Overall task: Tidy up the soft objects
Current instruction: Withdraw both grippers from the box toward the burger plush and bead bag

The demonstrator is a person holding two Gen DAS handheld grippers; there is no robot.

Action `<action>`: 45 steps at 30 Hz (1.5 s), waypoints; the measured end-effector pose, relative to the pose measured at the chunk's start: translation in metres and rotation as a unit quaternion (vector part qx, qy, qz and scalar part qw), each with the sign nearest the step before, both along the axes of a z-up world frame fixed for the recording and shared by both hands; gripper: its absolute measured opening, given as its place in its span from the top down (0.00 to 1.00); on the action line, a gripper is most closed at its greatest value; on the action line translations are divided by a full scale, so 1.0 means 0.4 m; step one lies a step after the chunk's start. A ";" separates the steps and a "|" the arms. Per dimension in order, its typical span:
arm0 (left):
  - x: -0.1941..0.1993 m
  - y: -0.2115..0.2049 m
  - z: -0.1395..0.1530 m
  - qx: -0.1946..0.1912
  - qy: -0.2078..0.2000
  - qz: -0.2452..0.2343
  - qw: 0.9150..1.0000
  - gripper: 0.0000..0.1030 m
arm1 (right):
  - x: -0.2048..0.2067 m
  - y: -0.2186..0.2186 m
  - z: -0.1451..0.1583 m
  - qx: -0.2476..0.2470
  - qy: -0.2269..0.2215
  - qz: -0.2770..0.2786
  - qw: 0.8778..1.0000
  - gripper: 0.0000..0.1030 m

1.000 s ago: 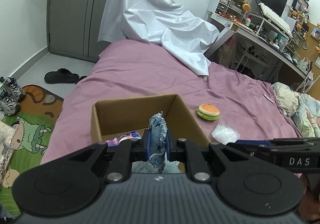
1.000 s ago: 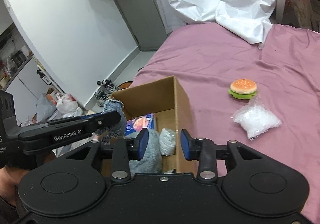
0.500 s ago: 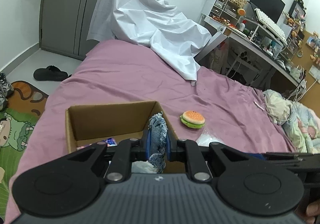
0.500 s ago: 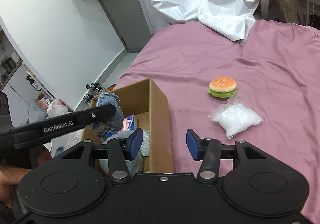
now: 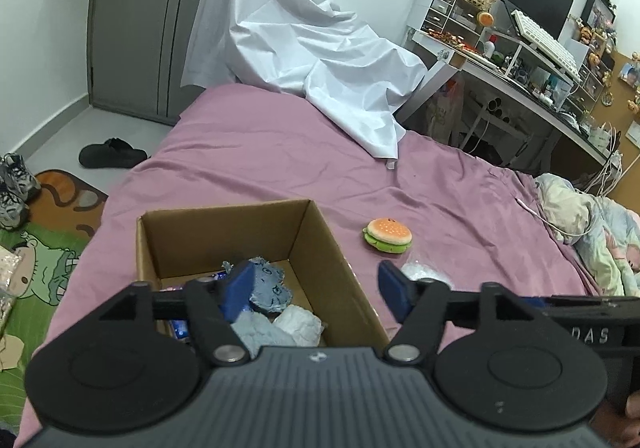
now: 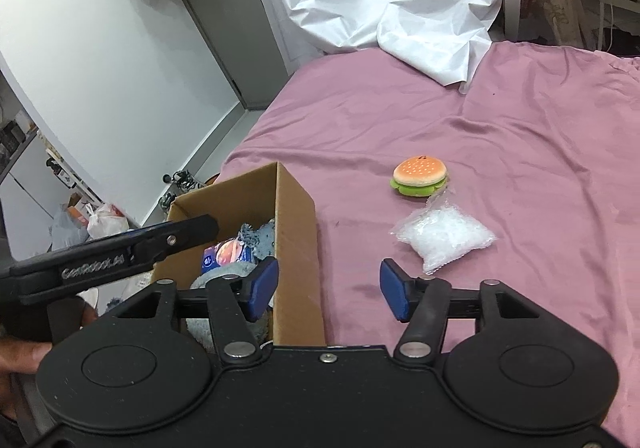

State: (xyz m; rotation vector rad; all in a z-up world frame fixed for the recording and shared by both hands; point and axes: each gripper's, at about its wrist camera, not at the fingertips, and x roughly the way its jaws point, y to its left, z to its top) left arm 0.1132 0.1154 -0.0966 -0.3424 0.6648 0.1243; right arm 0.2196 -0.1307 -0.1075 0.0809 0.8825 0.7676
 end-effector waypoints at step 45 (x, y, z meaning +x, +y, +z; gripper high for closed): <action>-0.017 -0.139 0.076 -0.016 0.014 -0.050 0.999 0.06 | 0.006 -0.163 0.060 0.037 -0.074 -0.012 0.997 0.01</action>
